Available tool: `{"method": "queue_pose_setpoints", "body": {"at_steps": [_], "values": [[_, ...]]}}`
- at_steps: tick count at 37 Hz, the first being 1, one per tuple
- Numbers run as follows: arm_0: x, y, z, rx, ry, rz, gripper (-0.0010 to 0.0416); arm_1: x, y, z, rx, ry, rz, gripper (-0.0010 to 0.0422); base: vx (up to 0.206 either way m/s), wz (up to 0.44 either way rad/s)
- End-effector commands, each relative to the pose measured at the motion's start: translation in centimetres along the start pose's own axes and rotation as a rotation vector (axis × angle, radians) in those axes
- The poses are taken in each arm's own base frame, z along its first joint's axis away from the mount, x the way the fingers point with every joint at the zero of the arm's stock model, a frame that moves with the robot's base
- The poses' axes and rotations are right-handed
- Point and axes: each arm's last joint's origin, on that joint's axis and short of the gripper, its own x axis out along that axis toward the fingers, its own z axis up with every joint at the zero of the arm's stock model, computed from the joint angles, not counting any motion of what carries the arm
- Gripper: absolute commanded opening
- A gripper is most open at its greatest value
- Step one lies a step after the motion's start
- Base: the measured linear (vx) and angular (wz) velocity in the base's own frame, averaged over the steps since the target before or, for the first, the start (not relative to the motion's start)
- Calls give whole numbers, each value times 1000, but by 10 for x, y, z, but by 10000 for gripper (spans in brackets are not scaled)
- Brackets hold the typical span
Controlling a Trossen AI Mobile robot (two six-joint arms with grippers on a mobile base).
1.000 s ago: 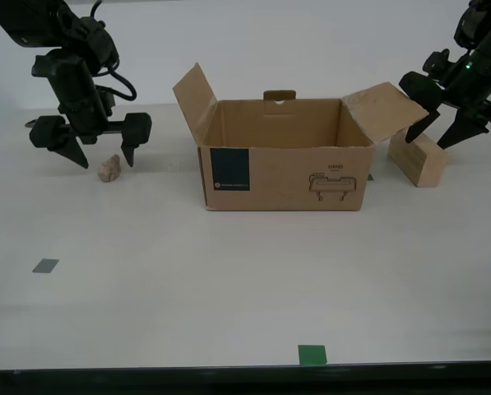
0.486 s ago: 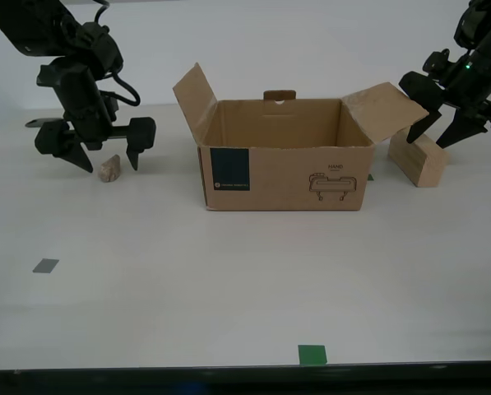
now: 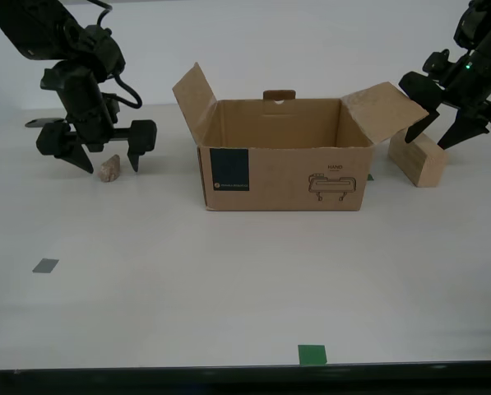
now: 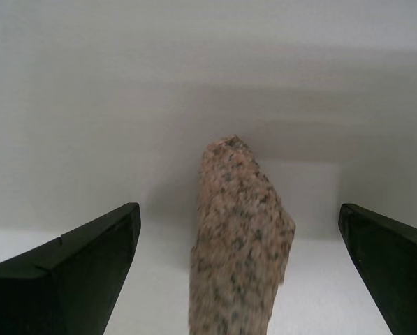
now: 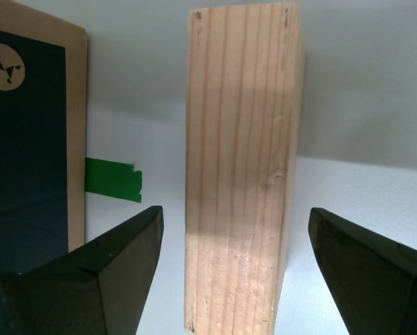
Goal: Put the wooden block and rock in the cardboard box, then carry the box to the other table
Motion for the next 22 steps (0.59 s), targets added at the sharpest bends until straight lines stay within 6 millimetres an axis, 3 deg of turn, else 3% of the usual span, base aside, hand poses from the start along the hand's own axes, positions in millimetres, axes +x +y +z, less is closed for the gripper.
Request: {"method": "queue_pose_setpoints", "body": {"at_steps": [1,4,14,22], "values": [[0,0,0,2,3,0,293,11,-2,0,3,57,-4,389,0,0],[0,0,0,2,5,0,297,18,-4,0,8,91,-17,389,0,0],[0,0,-1,5,11,0,309,8,-6,14,-1,60,-35,389,0,0],[0,0,-1,6,13,0,289,4,-7,15,1,97,-38,389,0,0]]}}
